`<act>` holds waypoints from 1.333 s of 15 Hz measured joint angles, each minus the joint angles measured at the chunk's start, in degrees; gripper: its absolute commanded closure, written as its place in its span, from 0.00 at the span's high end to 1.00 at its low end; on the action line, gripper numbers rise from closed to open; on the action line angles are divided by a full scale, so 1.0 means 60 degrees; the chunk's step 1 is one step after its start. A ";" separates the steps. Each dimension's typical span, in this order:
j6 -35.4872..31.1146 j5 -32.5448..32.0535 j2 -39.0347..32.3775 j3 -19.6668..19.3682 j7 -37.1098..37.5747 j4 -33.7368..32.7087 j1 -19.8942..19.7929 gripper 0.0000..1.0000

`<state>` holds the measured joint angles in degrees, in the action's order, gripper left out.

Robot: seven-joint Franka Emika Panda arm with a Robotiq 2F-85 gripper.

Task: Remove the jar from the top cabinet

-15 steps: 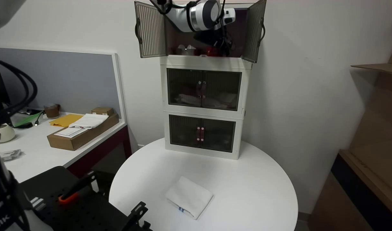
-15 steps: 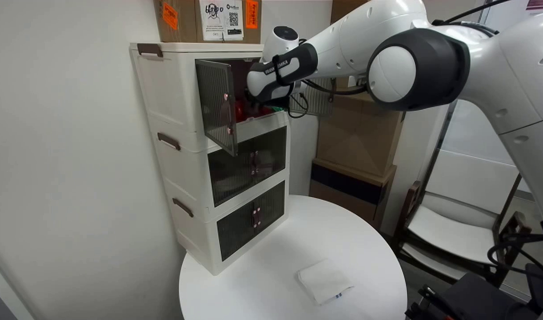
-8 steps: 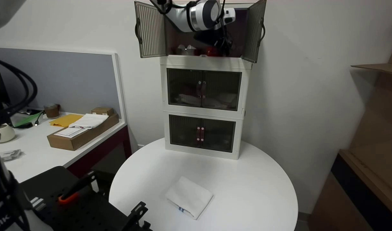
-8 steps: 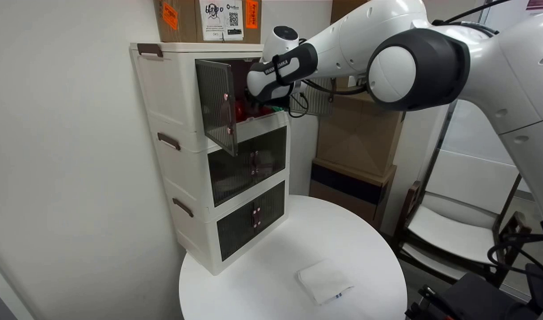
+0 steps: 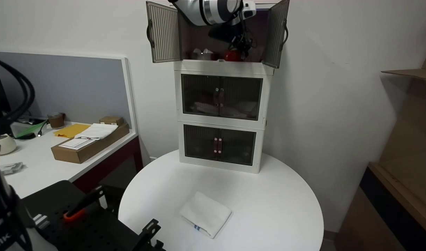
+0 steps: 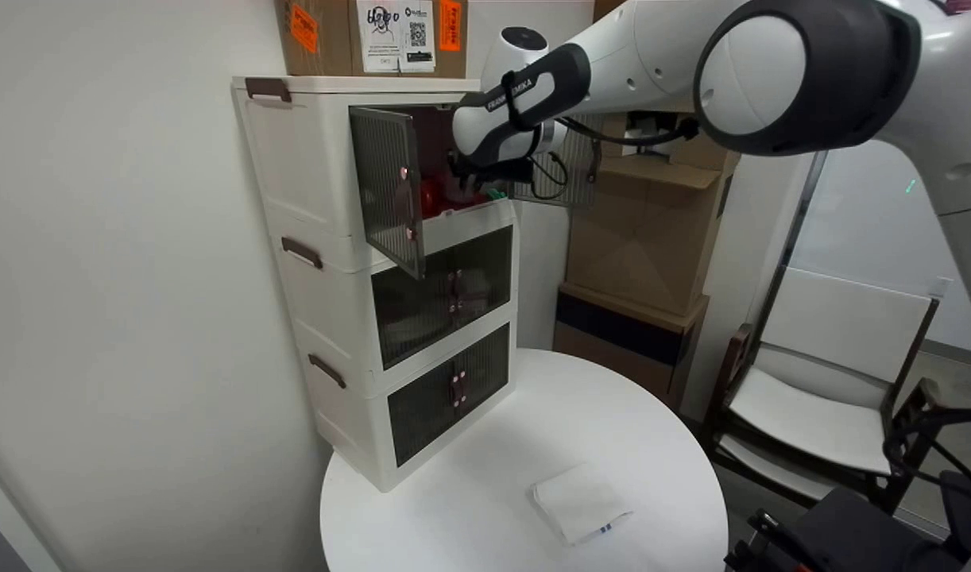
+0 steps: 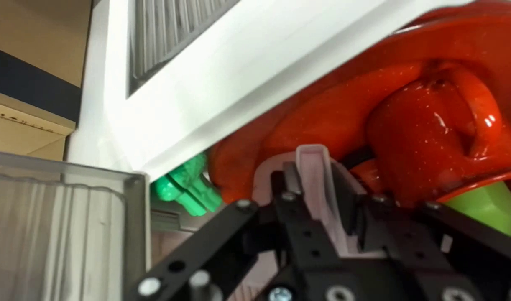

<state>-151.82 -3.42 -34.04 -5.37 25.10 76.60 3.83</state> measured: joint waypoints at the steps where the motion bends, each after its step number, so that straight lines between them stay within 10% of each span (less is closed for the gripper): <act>1: -0.0036 0.0000 0.0341 0.0006 -0.0011 0.0442 0.0000 0.06; 10: -0.1285 -0.0386 0.3061 0.0118 0.0107 0.4132 0.0294 0.06; 20: -0.1183 -0.6343 0.4675 -0.1667 0.5016 0.6527 0.1114 0.06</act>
<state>-158.92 -41.47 -5.99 -15.37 55.19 115.76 10.52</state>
